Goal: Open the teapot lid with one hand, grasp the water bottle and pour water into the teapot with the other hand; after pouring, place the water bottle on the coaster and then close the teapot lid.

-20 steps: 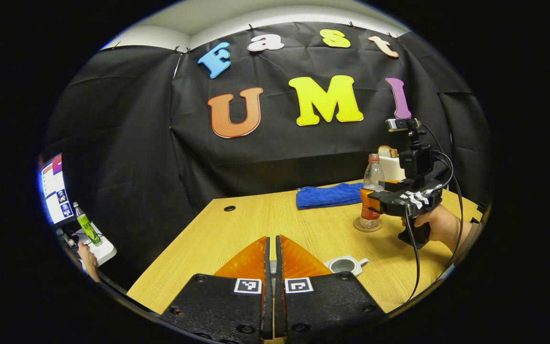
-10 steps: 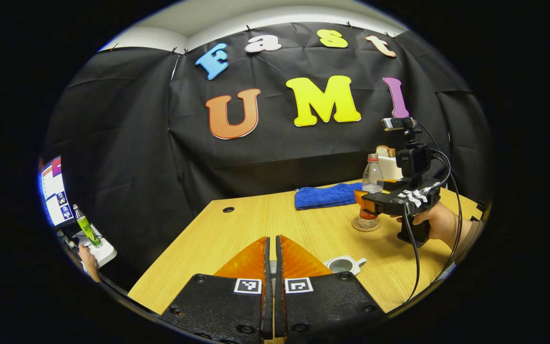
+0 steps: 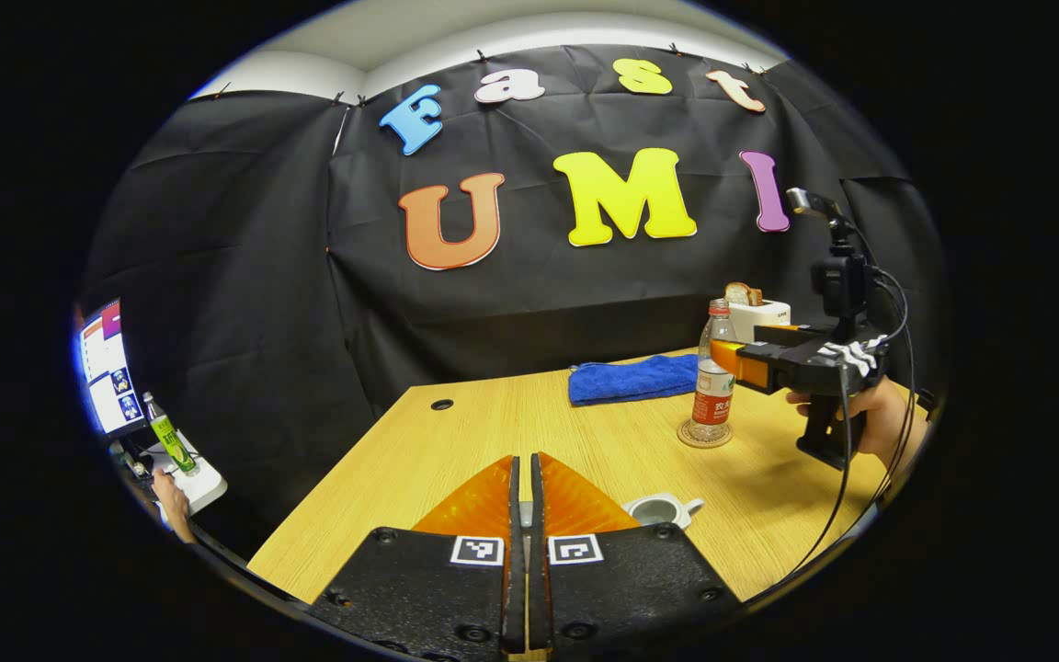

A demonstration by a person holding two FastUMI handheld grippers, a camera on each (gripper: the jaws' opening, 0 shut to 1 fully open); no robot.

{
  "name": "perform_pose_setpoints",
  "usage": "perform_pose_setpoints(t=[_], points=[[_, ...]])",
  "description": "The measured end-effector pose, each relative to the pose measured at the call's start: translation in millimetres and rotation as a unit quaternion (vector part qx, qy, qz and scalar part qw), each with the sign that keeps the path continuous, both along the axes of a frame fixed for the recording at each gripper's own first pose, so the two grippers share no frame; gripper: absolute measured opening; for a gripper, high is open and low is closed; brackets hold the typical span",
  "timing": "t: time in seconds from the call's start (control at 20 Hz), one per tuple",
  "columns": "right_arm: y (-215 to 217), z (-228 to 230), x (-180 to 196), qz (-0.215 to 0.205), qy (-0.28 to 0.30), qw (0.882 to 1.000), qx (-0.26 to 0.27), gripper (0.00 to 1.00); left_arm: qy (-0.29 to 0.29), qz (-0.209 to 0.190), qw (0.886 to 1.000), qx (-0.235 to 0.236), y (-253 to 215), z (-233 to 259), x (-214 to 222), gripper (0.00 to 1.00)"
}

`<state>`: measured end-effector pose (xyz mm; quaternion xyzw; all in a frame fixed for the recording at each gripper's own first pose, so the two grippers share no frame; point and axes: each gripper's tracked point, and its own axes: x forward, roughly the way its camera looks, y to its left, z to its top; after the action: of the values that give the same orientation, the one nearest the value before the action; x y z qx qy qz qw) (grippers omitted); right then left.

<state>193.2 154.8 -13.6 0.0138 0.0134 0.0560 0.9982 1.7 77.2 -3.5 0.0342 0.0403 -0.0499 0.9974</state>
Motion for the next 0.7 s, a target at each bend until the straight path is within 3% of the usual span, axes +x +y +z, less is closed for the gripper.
perform_pose_setpoints(t=[0.3, 0.4, 0.7], points=[[-52, 16, -53, -0.032, -0.033, 0.995, -0.086, 0.97, -0.004, -0.013, 0.999, -0.052, -19, 8, -3, 0.05], [-65, 19, -72, -0.037, -0.043, 0.994, -0.095, 0.95, -0.007, -0.017, 0.996, -0.085, -30, 13, -2, 0.05], [-101, 16, -114, -0.048, -0.059, 0.992, -0.099, 0.95, -0.007, -0.025, 0.994, -0.106, -58, 3, 7, 0.05]])
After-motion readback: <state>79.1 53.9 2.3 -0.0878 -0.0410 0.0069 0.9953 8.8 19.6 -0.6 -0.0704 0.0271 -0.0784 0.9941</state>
